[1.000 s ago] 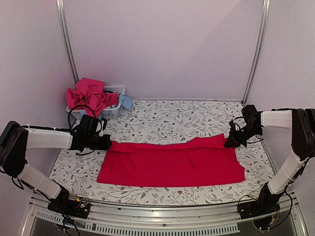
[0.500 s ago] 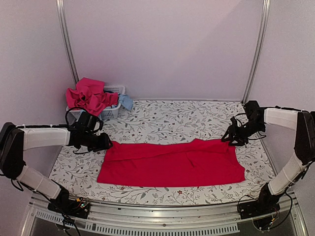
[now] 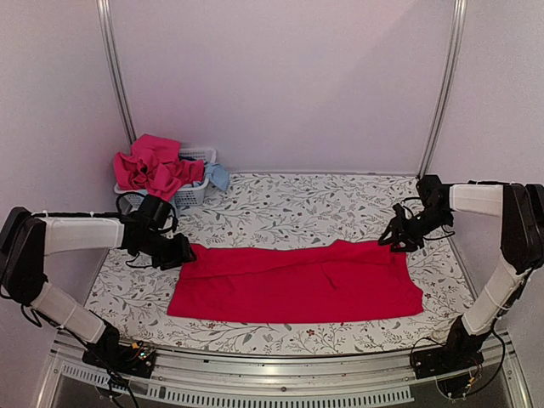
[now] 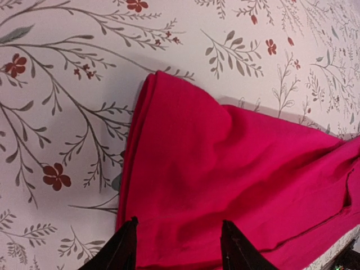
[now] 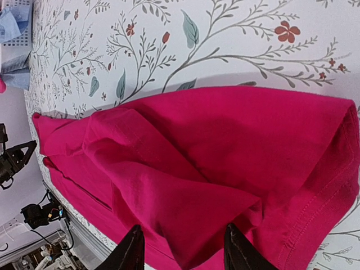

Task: Fold and stack the mixed laundry pile
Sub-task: Fold the 1/3-folded T-shirt at the center of the board.

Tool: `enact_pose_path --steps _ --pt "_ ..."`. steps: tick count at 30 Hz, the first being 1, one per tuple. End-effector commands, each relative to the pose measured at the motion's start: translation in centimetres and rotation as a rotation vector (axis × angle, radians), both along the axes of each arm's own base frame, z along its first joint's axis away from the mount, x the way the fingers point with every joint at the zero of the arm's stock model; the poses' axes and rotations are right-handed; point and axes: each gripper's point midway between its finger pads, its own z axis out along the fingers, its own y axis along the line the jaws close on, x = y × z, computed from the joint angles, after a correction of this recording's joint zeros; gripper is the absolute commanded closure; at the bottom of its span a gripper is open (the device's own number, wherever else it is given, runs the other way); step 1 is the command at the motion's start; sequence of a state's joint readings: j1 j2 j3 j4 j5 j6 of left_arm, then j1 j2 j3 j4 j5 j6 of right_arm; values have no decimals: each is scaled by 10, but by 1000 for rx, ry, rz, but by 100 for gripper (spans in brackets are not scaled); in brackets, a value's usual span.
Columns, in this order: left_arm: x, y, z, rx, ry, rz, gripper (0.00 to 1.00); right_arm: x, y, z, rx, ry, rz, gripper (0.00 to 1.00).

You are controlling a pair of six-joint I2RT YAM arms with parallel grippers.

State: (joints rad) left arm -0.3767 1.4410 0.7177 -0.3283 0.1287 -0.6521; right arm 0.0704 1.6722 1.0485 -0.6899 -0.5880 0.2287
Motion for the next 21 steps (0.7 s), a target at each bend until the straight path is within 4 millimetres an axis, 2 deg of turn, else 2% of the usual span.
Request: enact_pose_path --steps 1,5,7,9,15,21 --pt "-17 8 -1 -25 100 80 50 2 3 6 26 -10 28 58" --pt "-28 9 2 -46 151 125 49 -3 3 9 24 -12 36 77" --pt "-32 10 3 -58 170 149 49 -9 2 8 20 -5 35 92" --pt "-38 13 0 -59 201 186 49 -15 1 9 17 -5 32 100" --pt "-41 15 -11 -73 236 232 57 -30 0 3 19 11 28 100" --pt "-37 16 -17 -55 236 236 62 -34 0 5 18 8 22 100"
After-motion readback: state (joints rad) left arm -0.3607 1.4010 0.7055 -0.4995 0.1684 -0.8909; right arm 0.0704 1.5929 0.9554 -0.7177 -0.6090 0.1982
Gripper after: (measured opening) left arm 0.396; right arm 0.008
